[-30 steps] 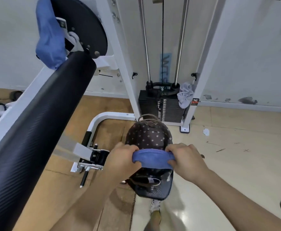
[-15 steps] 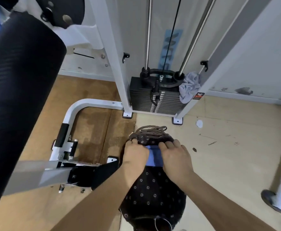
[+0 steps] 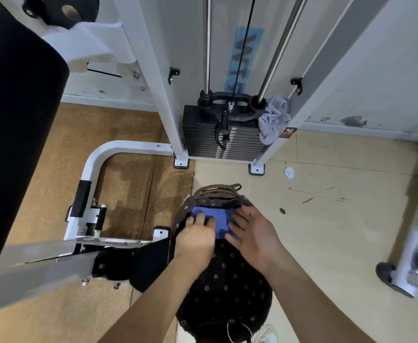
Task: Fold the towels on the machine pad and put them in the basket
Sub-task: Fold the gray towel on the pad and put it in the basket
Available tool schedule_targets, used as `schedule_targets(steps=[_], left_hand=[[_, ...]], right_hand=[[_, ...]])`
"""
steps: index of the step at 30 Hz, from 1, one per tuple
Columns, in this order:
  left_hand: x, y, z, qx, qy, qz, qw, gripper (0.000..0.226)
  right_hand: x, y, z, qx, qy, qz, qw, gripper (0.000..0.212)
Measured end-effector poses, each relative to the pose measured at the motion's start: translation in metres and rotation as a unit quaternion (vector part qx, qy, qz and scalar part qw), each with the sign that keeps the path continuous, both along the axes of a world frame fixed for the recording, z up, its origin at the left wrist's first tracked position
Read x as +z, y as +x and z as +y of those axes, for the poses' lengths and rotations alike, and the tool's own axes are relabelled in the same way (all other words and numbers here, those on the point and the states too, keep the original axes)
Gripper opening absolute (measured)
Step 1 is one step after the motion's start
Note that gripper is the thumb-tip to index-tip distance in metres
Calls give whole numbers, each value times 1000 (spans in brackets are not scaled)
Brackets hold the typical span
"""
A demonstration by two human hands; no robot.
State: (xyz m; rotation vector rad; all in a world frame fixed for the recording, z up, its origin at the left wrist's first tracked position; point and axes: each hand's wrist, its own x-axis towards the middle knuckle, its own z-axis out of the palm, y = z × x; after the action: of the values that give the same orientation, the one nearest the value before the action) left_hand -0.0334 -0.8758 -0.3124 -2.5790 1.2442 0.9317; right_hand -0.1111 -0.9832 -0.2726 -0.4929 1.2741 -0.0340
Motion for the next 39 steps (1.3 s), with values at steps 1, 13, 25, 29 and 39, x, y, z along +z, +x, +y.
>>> schedule_targets(steps=[1, 13, 25, 29, 39], left_hand=[[-1, -1, -2, 15, -3, 7, 1000, 58], [6, -5, -7, 122, -50, 49, 990, 51], [137, -63, -52, 474, -372, 212, 770, 28], [154, -112, -113, 407, -425, 174, 790, 40], [124, -118, -259, 123, -242, 35, 962, 43]], right_hand=[[2, -1, -1, -1, -4, 16, 1000, 38], [30, 0, -12, 63, 30, 14, 997, 28], [123, -138, -132, 257, -314, 15, 914, 21], [128, -187, -182, 467, -570, 115, 666, 32], [106, -175, -267, 606, -610, 96, 500, 64]])
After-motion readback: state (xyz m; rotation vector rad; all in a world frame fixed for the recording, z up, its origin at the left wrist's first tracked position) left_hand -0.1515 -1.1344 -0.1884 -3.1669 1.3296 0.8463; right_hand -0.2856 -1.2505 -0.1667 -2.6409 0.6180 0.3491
